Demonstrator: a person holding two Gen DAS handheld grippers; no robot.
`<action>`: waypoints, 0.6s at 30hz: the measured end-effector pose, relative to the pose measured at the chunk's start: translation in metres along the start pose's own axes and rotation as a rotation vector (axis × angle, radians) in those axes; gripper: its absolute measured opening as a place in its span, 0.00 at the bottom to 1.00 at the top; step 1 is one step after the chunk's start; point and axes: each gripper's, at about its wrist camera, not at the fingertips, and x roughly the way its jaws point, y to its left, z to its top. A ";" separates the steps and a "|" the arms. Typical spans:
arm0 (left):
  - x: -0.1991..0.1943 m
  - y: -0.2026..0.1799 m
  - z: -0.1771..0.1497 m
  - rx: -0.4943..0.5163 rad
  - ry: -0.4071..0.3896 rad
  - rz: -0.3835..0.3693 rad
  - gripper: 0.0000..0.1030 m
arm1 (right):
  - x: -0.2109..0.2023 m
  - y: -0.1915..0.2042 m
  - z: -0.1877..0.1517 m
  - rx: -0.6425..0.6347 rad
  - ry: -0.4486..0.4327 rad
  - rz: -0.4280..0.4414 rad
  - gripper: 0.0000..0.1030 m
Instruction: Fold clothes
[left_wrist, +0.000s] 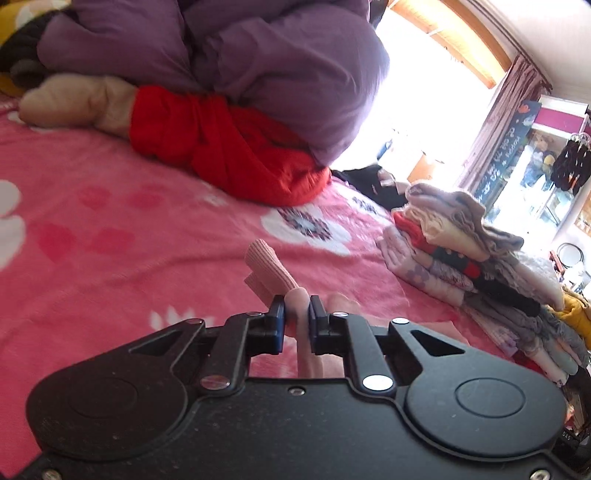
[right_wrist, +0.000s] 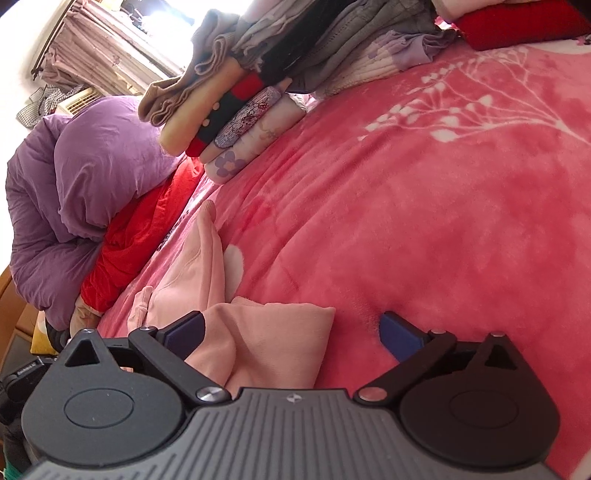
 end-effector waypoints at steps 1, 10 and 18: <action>-0.006 0.004 0.002 0.023 -0.019 0.015 0.10 | 0.000 0.000 0.000 -0.006 -0.002 0.000 0.99; -0.041 0.060 0.014 -0.005 -0.054 0.108 0.10 | 0.004 0.006 -0.006 -0.072 -0.018 -0.020 1.00; -0.057 0.095 0.009 -0.047 -0.035 0.155 0.10 | 0.007 0.009 -0.008 -0.112 -0.026 -0.034 1.00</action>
